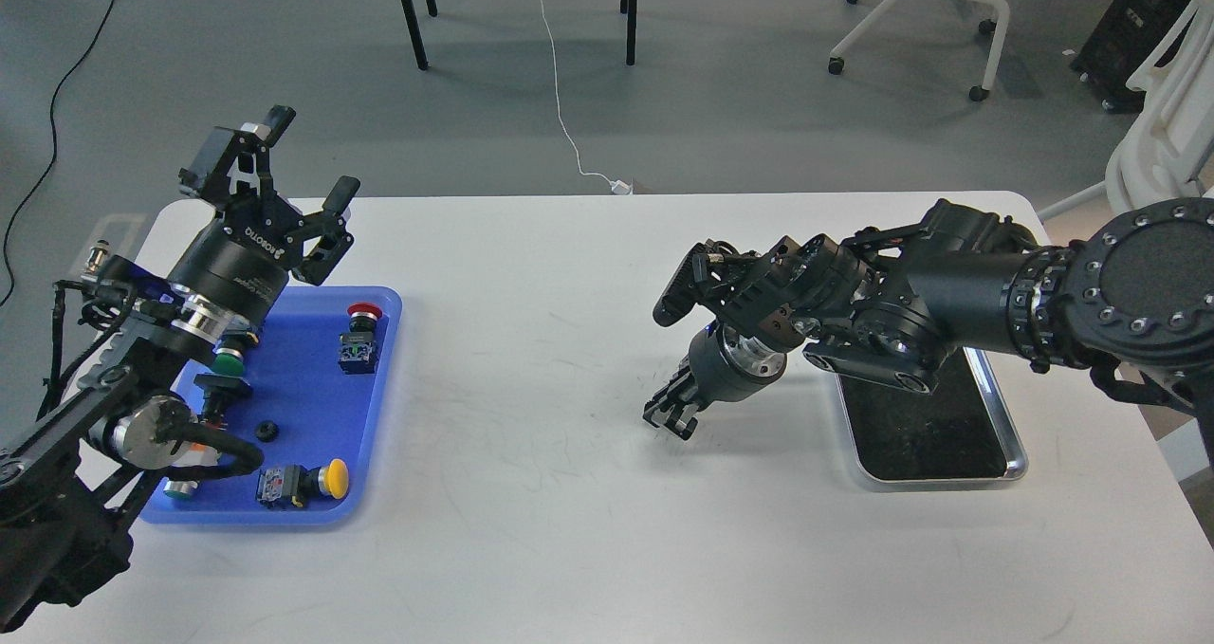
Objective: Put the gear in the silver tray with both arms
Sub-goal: 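Lower the right gripper onto the gear and grasp it, then carry the gear with the right gripper into the silver tray, release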
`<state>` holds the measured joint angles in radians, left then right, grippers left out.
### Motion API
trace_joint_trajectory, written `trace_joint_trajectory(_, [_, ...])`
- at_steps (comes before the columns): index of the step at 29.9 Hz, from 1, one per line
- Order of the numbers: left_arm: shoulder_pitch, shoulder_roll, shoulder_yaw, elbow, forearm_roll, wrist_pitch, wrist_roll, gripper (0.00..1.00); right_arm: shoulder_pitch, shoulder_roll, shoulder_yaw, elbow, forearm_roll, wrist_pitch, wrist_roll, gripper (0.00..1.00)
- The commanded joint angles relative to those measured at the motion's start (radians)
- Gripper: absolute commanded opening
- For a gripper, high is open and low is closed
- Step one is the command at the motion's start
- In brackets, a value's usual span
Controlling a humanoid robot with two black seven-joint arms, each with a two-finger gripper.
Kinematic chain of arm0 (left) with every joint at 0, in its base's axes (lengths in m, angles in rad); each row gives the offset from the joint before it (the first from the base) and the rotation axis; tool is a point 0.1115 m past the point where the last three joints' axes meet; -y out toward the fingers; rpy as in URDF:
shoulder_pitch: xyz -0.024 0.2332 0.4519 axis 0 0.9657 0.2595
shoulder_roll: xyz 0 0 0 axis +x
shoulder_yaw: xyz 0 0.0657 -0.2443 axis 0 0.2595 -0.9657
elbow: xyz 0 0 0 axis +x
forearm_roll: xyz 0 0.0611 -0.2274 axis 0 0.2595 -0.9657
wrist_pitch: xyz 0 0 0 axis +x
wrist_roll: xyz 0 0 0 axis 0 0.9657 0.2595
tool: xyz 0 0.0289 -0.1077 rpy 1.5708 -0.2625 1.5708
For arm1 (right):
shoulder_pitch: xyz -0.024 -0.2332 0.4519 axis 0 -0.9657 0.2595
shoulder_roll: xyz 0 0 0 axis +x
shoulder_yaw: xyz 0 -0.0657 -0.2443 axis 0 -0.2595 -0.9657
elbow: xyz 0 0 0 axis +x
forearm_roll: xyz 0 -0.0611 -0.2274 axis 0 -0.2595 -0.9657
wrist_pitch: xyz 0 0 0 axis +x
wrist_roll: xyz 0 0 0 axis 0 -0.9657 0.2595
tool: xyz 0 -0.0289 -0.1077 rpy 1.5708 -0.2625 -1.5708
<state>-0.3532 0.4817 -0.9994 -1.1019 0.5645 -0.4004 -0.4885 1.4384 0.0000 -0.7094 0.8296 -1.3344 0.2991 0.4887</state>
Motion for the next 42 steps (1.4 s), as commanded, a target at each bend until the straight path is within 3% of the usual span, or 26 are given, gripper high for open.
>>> trace_joint_trajectory(1, [0.0, -0.002, 0.001, 0.001, 0.0, 0.0, 0.0, 0.99, 0.063, -0.037, 0.002, 0.039, 0.0, 0.0, 0.0, 0.13])
trace_joint_trajectory(9, [-0.001, -0.009, 0.007, 0.001, 0.002, 0.0, 0.0, 0.99, 0.132, -0.368, -0.005, 0.111, -0.015, 0.005, 0.0, 0.14])
trace_joint_trajectory(16, [0.0, -0.014, 0.008, -0.003, 0.002, -0.002, 0.0, 0.99, 0.036, -0.528, -0.055, 0.082, -0.034, 0.005, 0.0, 0.14])
trace_joint_trajectory(23, [-0.001, -0.011, 0.008, -0.015, 0.002, -0.002, 0.0, 0.99, -0.093, -0.525, -0.048, -0.032, -0.034, -0.035, 0.0, 0.15])
trace_joint_trajectory(42, [0.0, -0.006, 0.012, -0.015, 0.003, -0.002, 0.0, 0.99, -0.133, -0.469, -0.05, -0.076, -0.034, -0.064, 0.0, 0.22])
